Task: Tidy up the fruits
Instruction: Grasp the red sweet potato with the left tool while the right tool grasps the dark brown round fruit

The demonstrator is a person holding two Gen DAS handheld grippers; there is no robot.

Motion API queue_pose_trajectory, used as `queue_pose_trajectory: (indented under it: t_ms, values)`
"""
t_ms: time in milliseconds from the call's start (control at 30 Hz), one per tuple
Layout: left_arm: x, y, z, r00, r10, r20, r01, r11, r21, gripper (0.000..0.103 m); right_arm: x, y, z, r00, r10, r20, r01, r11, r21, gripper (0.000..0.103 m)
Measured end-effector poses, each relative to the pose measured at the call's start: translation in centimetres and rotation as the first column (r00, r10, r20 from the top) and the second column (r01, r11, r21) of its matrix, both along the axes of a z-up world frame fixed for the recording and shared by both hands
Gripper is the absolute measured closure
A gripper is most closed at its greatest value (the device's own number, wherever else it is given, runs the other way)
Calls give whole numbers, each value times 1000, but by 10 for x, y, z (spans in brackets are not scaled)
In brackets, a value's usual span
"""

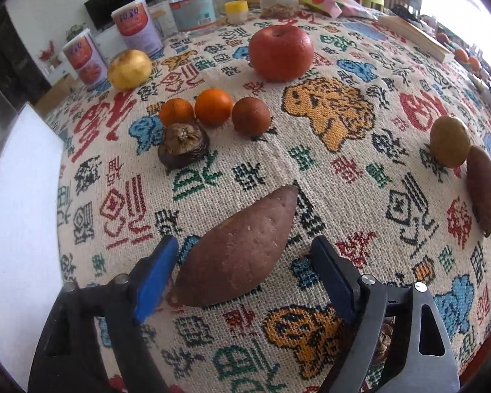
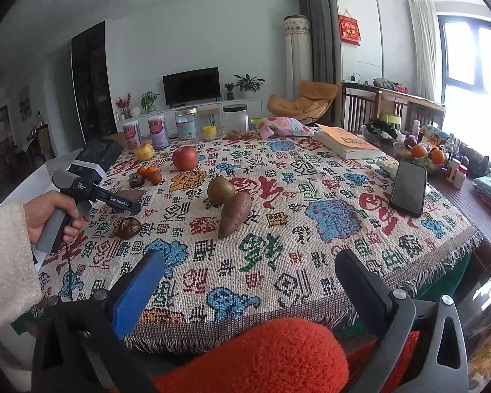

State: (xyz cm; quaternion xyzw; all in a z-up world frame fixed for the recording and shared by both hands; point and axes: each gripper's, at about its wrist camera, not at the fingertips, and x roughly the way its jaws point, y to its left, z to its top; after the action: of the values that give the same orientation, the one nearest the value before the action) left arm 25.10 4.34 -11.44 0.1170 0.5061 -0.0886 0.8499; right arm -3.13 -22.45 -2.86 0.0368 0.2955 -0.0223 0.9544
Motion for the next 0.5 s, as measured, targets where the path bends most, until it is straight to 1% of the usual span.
queue_pose_trajectory:
  t_ms: [33, 67, 167, 233, 300, 367, 433, 500]
  values:
    - [0, 0, 1, 1000, 9, 2, -9, 1000, -4, 39, 1, -1, 0, 1000, -1, -4, 1, 1000, 6, 0]
    - [-1, 2, 2, 1000, 22, 0, -22, 1000, -10, 47, 1, -1, -1, 1000, -2, -6, 2, 1000, 8, 0]
    - [-6, 11, 3, 997, 75, -20, -76, 995, -61, 50, 1, -2, -1, 1000, -1, -1, 1, 1000, 8, 0]
    - [-18, 17, 4, 991, 126, -32, -128, 989, -68, 52, 0, -2, -1, 1000, -1, 4, 1, 1000, 5, 0]
    - [-35, 25, 5, 982, 179, -55, -184, 979, -92, 54, 0, -3, -2, 1000, 0, 3, 0, 1000, 4, 0]
    - [-56, 34, 5, 972, 217, -94, -229, 962, -146, 56, 0, -4, -2, 1000, -1, -1, 1, 1000, 9, 0]
    - [-74, 38, 5, 968, 223, -117, -242, 953, -185, 56, 0, -5, -2, 1000, -2, -4, 2, 1000, 14, 0]
    - [-86, 38, 4, 973, 195, -122, -217, 955, -204, 56, 1, -5, -3, 1000, 1, -8, -1, 1000, 21, 0]
